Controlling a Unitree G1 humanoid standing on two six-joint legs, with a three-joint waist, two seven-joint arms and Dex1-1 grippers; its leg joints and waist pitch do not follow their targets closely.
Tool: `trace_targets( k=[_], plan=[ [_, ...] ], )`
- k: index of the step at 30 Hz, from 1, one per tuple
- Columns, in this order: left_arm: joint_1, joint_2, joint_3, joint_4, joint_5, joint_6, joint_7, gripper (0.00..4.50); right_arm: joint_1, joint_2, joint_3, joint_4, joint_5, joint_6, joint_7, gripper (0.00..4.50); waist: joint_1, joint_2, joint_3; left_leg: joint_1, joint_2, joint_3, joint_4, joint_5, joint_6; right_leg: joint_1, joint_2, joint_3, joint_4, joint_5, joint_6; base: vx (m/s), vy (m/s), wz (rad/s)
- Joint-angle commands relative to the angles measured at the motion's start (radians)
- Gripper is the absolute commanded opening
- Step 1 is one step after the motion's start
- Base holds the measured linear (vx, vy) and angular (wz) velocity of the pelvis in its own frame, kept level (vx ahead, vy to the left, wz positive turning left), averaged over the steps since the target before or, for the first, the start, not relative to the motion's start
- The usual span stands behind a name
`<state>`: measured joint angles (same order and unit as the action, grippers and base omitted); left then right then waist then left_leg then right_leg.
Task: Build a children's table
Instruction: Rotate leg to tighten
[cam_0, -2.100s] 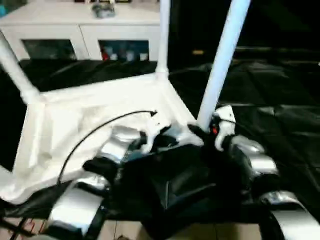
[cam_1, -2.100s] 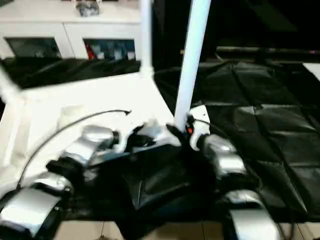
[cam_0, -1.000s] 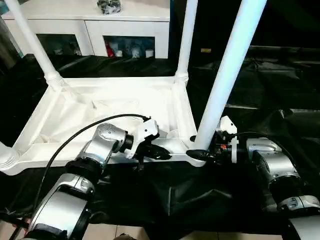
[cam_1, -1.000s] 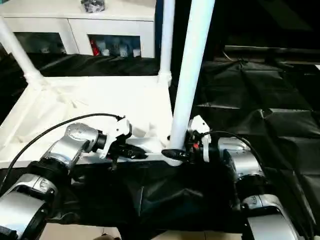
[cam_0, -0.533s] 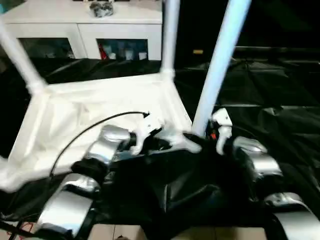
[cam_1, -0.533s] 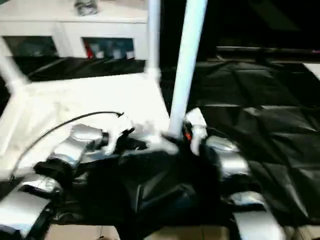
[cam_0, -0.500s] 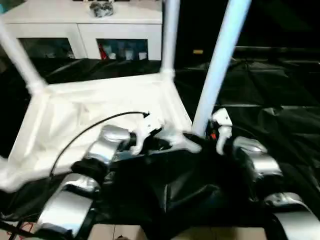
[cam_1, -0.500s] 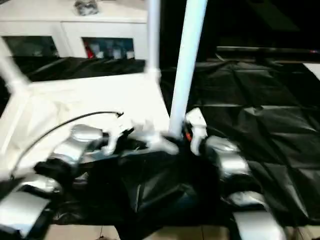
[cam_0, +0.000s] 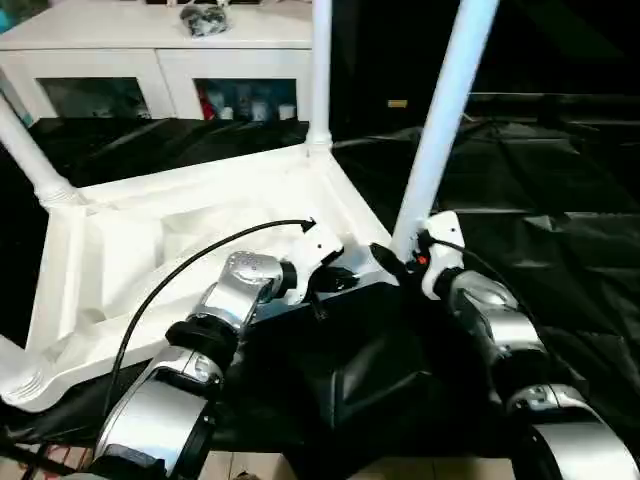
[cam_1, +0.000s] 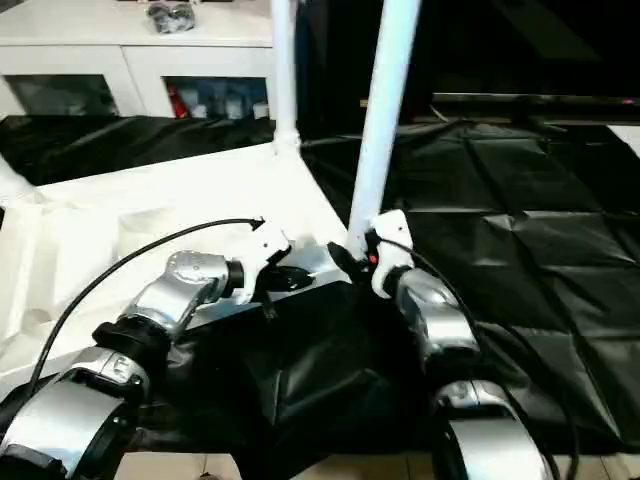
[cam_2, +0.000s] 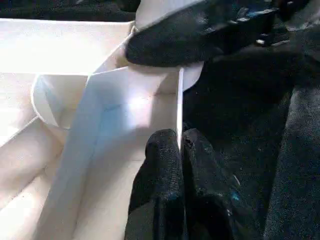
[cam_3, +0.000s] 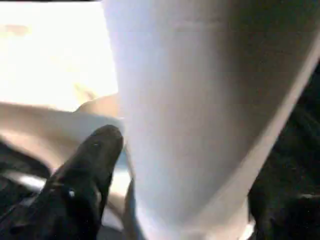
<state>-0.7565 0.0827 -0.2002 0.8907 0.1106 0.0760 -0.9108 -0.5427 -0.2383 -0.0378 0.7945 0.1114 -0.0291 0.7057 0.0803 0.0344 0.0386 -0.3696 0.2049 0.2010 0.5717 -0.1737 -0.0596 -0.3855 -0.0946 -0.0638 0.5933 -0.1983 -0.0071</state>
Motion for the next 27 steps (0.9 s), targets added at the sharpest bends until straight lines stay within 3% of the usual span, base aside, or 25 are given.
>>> trace_targets(
  k=[1,4,5,7,8,10,12,15,16,17,18,19,20,23,26,27],
  plan=[
    [-0.027,-0.023,0.015,-0.003,-0.030,-0.034,0.019,0.00,0.064,-0.053,0.012,-0.075,0.049,0.034,0.155,3.69,0.002,-0.020,-0.054,0.013,0.029,-0.011,-0.059,-0.207,0.083,0.047,-0.048,0.035,-0.070,-0.109,-0.230,0.000,0.000,0.00],
    [-0.023,-0.016,0.019,0.000,-0.031,-0.034,0.015,0.00,0.145,-0.188,-0.036,-0.193,0.117,0.063,0.312,3.69,0.022,-0.019,-0.059,0.011,0.031,-0.009,-0.050,-0.160,0.124,0.047,-0.049,0.036,-0.061,-0.034,-0.233,0.000,0.000,0.00],
    [-0.020,-0.014,0.018,-0.001,-0.031,-0.034,0.011,0.00,0.167,-0.223,-0.046,-0.222,0.133,0.080,0.354,3.69,0.022,-0.020,-0.059,0.001,0.025,-0.010,-0.047,-0.140,0.142,0.052,-0.048,0.032,-0.058,-0.012,-0.234,0.000,0.000,0.00],
    [-0.014,-0.009,0.016,-0.004,-0.032,-0.038,0.007,0.00,0.206,-0.270,-0.061,-0.279,0.165,0.111,0.407,3.69,0.020,-0.022,-0.058,-0.003,0.022,-0.011,-0.044,-0.138,0.152,0.052,-0.049,0.027,-0.062,-0.039,-0.229,0.000,0.000,0.00],
    [-0.010,-0.007,0.015,-0.006,-0.032,-0.042,0.006,0.00,0.222,-0.288,-0.068,-0.305,0.179,0.131,0.424,3.69,0.022,-0.013,-0.057,0.000,0.023,-0.012,-0.045,-0.146,0.152,0.049,-0.050,0.027,-0.064,-0.058,-0.228,0.000,0.000,0.00],
    [0.000,-0.003,0.011,-0.015,-0.034,-0.071,-0.007,0.00,0.261,-0.320,-0.077,-0.370,0.214,0.187,0.460,3.69,0.021,-0.019,-0.055,0.001,0.025,-0.012,-0.047,-0.170,0.147,0.048,-0.049,0.026,-0.073,-0.134,-0.216,0.000,0.000,0.00],
    [0.011,-0.004,0.022,-0.035,-0.051,-0.084,-0.017,0.00,0.293,-0.326,-0.068,-0.433,0.246,0.230,0.480,3.69,0.019,-0.014,-0.054,0.002,0.026,-0.013,-0.049,-0.180,0.139,0.044,-0.049,0.026,-0.078,-0.172,-0.209,0.000,0.000,0.00],
    [0.038,0.004,0.047,-0.124,-0.103,-0.037,-0.066,0.56,0.312,-0.287,-0.028,-0.489,0.245,0.237,0.440,3.75,0.019,-0.016,-0.055,0.000,0.029,-0.016,-0.050,-0.164,0.130,0.044,-0.051,0.026,-0.071,-0.157,-0.218,0.000,0.000,0.00],
    [0.045,0.010,0.048,-0.149,-0.110,-0.024,-0.076,0.56,0.308,-0.269,-0.020,-0.491,0.241,0.234,0.426,3.75,0.019,-0.012,-0.058,-0.003,0.029,-0.015,-0.049,-0.142,0.132,0.043,-0.052,0.026,-0.067,-0.129,-0.234,0.000,0.000,0.00],
    [0.047,0.012,0.048,-0.154,-0.111,-0.021,-0.078,0.56,0.307,-0.266,-0.019,-0.491,0.240,0.234,0.423,3.75,0.021,-0.008,-0.062,0.002,0.032,-0.015,-0.047,-0.133,0.131,0.039,-0.052,0.026,-0.063,-0.107,-0.243,0.000,0.000,0.00],
    [0.065,0.033,0.053,-0.223,-0.125,0.023,-0.094,0.77,0.285,-0.218,-0.006,-0.483,0.232,0.235,0.389,3.75,0.020,-0.008,-0.069,0.002,0.036,-0.017,-0.043,-0.093,0.137,0.038,-0.049,0.027,-0.049,-0.031,-0.262,0.000,0.000,0.00],
    [0.071,0.039,0.056,-0.246,-0.131,0.041,-0.097,0.92,0.279,-0.205,-0.002,-0.481,0.229,0.236,0.380,3.75,0.018,-0.008,-0.070,-0.007,0.033,-0.017,-0.038,-0.048,0.155,0.037,-0.046,0.026,-0.039,0.046,-0.276,0.000,0.000,0.00],
    [0.087,0.060,0.060,-0.303,-0.145,0.084,-0.114,0.92,0.269,-0.182,0.005,-0.484,0.224,0.246,0.361,3.75,0.019,-0.009,-0.068,-0.008,0.032,-0.016,-0.036,-0.042,0.163,0.034,-0.045,0.025,-0.039,0.062,-0.280,0.000,0.000,0.00],
    [0.147,0.131,0.077,-0.478,-0.199,0.228,-0.168,1.22,0.242,-0.128,0.030,-0.486,0.222,0.262,0.333,3.75,0.018,-0.006,-0.064,-0.007,0.033,-0.014,-0.039,-0.057,0.163,0.033,-0.048,0.025,-0.037,0.031,-0.283,0.000,0.000,0.00],
    [0.221,0.227,0.079,-0.641,-0.250,0.362,-0.246,1.44,0.214,-0.082,0.054,-0.468,0.214,0.262,0.306,3.75,0.012,-0.003,-0.057,-0.002,0.033,-0.012,-0.048,-0.104,0.126,0.027,-0.045,0.028,-0.044,-0.074,-0.267,0.000,0.000,0.00],
    [0.256,0.273,0.078,-0.703,-0.267,0.405,-0.275,1.44,0.198,-0.061,0.060,-0.447,0.203,0.254,0.284,3.75,0.013,0.001,-0.055,0.005,0.035,-0.012,-0.050,-0.130,0.103,0.024,-0.045,0.030,-0.048,-0.106,-0.259,0.000,0.000,0.00]
  ],
)
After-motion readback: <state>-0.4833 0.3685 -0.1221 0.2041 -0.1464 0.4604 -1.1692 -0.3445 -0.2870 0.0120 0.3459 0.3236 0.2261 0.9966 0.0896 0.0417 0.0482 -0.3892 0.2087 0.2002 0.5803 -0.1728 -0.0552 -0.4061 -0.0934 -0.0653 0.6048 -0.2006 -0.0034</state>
